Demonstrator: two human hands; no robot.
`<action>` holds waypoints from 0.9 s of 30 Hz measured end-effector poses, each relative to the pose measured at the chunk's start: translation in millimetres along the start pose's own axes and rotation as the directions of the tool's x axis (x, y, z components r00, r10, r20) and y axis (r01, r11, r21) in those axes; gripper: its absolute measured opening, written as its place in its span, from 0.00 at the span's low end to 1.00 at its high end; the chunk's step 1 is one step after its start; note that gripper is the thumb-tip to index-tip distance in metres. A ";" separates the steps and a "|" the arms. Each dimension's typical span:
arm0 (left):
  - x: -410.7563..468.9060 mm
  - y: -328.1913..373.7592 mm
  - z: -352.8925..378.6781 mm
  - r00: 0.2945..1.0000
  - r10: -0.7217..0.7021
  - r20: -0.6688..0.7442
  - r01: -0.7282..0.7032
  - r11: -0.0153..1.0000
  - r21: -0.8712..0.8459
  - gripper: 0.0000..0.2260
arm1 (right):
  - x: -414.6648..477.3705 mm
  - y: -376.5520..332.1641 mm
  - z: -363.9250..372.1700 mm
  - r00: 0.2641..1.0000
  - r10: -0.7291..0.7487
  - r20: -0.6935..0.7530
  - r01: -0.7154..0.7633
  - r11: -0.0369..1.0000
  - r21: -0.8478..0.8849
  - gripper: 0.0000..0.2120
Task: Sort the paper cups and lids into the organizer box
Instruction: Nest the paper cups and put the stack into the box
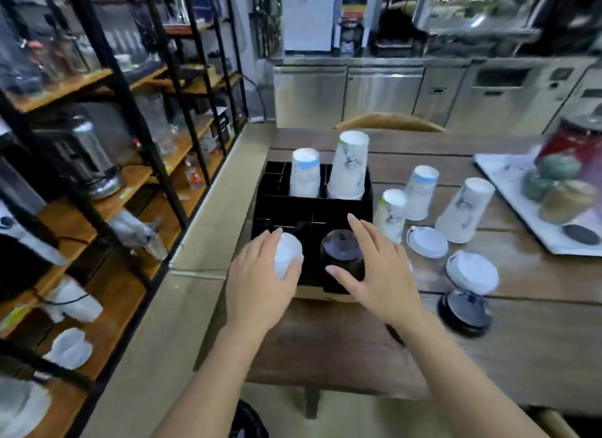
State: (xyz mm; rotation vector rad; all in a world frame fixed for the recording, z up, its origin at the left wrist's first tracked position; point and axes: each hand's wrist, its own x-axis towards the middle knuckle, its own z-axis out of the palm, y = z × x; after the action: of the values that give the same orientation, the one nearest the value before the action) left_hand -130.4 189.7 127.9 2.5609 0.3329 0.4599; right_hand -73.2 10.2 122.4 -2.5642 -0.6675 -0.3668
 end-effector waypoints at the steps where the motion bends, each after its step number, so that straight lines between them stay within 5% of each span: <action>1: 5.1 12.6 12.4 1.000 0.021 0.020 -0.021 1.000 -0.003 0.28 | -0.8 16.4 -4.7 1.000 0.027 -0.004 -0.027 1.000 -0.010 0.38; 15: 75.8 157.0 146.0 0.983 0.106 0.152 -0.090 0.990 -0.106 0.24 | 35.7 207.8 -31.6 0.973 0.229 0.016 -0.228 0.973 -0.021 0.39; 27: 134.2 163.7 185.3 0.965 -0.020 0.260 0.098 0.952 -0.290 0.28 | 94.1 226.5 -4.3 0.968 0.208 0.144 -0.223 0.970 0.098 0.36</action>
State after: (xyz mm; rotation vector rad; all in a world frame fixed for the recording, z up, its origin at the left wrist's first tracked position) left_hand 86.7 13.3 98.1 2.2697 0.2255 0.1407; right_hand 122.4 -130.8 77.0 -2.5349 -0.4340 -0.0839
